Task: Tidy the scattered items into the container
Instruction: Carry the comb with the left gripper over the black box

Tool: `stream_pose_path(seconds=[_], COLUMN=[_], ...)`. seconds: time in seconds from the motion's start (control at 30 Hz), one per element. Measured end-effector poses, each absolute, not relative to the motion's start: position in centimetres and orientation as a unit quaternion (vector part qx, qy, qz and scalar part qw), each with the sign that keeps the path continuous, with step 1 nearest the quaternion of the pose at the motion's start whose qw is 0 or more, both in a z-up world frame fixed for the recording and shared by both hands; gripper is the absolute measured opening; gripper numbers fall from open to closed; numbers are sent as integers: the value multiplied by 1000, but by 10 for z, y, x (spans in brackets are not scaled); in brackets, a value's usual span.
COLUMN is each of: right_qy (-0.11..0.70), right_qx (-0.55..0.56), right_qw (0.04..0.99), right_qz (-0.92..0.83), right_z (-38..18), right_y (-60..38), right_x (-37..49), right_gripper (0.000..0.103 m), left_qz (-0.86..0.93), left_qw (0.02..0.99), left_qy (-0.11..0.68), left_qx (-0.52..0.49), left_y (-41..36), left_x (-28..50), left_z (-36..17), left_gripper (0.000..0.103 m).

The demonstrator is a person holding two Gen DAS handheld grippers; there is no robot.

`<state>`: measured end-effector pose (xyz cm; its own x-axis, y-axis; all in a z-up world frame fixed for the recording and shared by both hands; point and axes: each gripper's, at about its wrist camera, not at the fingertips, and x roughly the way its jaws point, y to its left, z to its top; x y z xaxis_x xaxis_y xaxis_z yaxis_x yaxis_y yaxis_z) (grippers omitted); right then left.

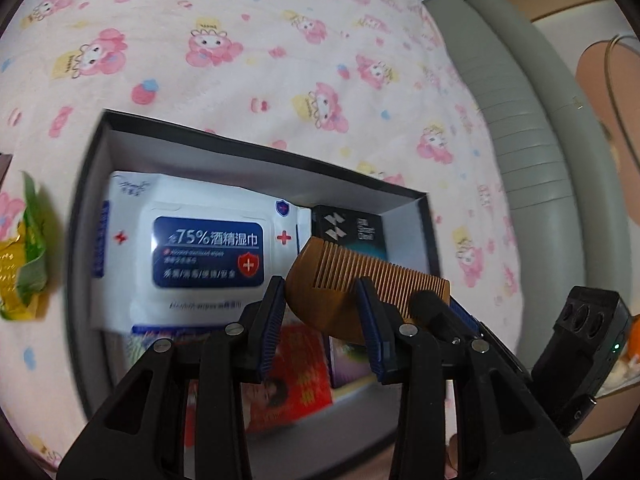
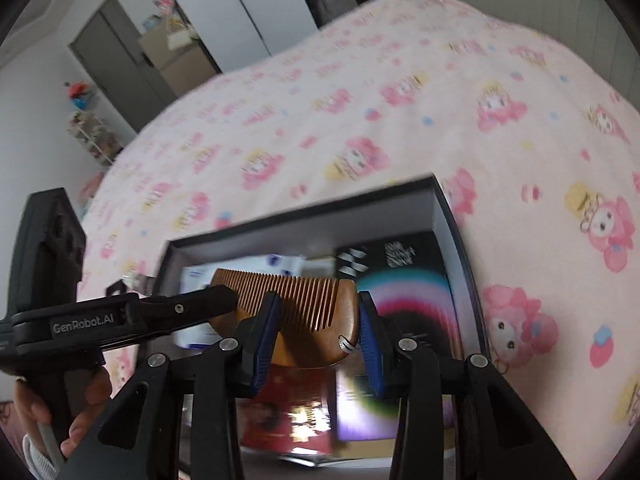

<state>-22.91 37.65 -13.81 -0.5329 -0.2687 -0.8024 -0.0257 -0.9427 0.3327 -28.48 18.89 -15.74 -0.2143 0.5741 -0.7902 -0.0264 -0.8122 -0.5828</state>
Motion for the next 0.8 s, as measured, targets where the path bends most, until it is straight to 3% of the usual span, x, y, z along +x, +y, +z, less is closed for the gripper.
stream_pose_path(seconds=[0.27, 0.53, 0.8], right_qy=[-169, -122, -169], right_qx=[534, 495, 492], right_qw=[29, -14, 25], right_qz=[-828, -860, -854], right_z=[-173, -154, -146], right_y=[392, 390, 387], right_x=[-242, -226, -205], right_gripper=[36, 36, 36], left_qz=[735, 747, 749], left_qw=[189, 198, 200], left_qy=[-213, -199, -156], left_qx=[-616, -603, -613], left_y=[210, 209, 211], left_x=[-289, -281, -263], left_z=[-182, -172, -164], left_gripper=[37, 37, 33])
